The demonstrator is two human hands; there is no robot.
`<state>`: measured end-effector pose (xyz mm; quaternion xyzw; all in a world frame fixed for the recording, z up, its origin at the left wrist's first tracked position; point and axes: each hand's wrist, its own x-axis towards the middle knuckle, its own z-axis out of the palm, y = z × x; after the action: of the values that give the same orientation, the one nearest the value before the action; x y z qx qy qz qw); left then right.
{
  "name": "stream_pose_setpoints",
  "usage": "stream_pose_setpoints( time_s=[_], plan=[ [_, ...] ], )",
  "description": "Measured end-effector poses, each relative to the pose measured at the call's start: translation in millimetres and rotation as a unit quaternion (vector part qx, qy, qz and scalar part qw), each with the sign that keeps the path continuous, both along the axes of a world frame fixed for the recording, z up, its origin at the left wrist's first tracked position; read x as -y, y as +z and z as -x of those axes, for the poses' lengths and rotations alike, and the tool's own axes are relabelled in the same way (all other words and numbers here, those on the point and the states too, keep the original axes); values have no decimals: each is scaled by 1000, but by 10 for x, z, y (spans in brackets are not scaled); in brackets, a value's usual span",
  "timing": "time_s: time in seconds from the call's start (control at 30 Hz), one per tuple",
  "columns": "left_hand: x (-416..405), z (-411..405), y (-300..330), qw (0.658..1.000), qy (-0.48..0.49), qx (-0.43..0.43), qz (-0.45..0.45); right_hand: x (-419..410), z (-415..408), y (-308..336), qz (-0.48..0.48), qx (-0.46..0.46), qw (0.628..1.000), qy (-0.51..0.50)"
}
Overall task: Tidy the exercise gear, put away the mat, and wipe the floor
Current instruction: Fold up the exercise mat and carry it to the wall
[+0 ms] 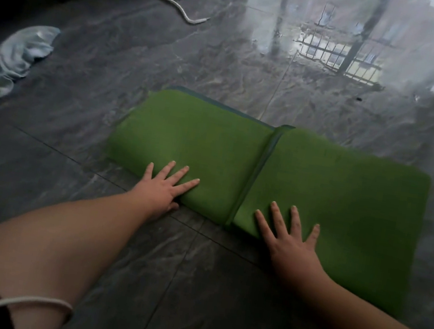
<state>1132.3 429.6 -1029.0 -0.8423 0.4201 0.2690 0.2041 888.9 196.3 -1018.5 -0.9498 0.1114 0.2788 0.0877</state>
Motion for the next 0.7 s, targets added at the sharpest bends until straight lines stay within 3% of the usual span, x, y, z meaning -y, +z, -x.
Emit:
stream_pose_setpoints(
  time_s=[0.3,0.47,0.57,0.7],
  plan=[
    [78,155,180,998,22,44,45,235,107,343,-7,82,996,-30],
    [425,311,458,980,97,32,168,629,191,635,-47,174,980,-89],
    [701,409,674,939,161,-12,303,835,283,757,-114,256,951,-129],
    [1132,633,943,837,203,-83,502,1040,426,975,-197,395,876,-195]
  ],
)
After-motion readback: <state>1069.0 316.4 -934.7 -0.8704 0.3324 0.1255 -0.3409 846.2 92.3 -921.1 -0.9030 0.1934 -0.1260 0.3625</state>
